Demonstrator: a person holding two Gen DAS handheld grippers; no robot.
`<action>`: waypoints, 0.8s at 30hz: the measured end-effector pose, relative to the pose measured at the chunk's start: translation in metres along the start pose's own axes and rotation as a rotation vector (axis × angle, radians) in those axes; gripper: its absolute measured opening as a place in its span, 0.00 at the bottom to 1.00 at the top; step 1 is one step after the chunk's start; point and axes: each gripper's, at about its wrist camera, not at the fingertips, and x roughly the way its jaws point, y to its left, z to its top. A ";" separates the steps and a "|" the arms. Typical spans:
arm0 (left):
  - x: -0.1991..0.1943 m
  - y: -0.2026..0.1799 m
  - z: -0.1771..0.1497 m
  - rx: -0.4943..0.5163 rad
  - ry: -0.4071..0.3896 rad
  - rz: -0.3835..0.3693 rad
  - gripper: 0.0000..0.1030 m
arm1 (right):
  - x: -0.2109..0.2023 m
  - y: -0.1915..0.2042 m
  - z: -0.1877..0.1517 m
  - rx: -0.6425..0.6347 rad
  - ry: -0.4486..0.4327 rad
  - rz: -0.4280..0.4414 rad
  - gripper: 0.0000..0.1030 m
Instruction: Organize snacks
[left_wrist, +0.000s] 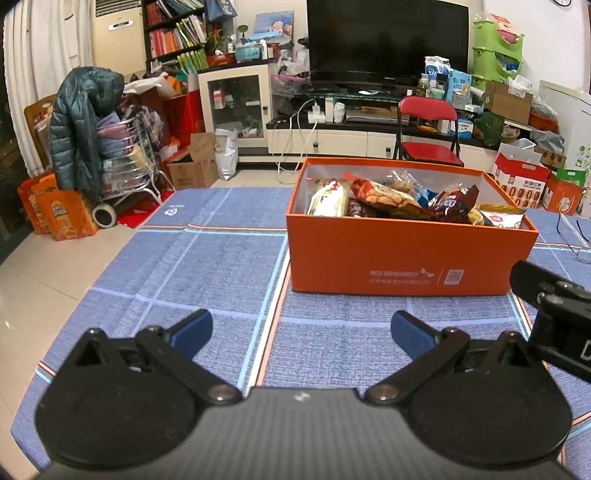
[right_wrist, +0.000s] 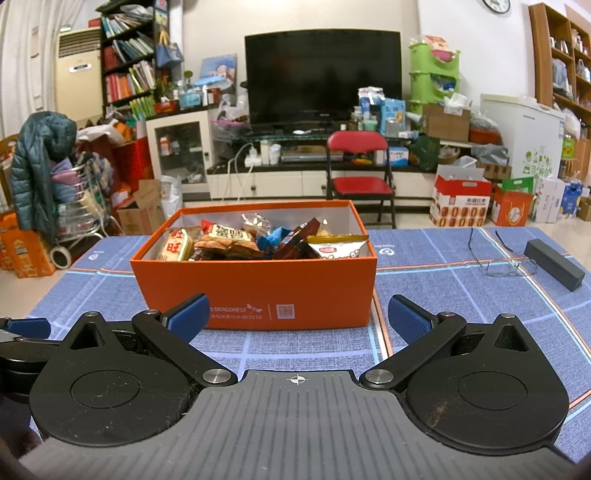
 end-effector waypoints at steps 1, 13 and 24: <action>0.000 0.000 0.000 0.001 0.000 0.000 0.99 | 0.000 0.000 0.000 0.001 0.000 0.001 0.93; 0.002 0.001 0.000 -0.002 0.002 -0.005 0.99 | 0.004 -0.003 -0.002 0.002 0.007 0.000 0.93; 0.004 0.001 0.001 -0.011 0.012 -0.029 0.99 | 0.005 -0.003 -0.001 0.004 0.006 0.004 0.93</action>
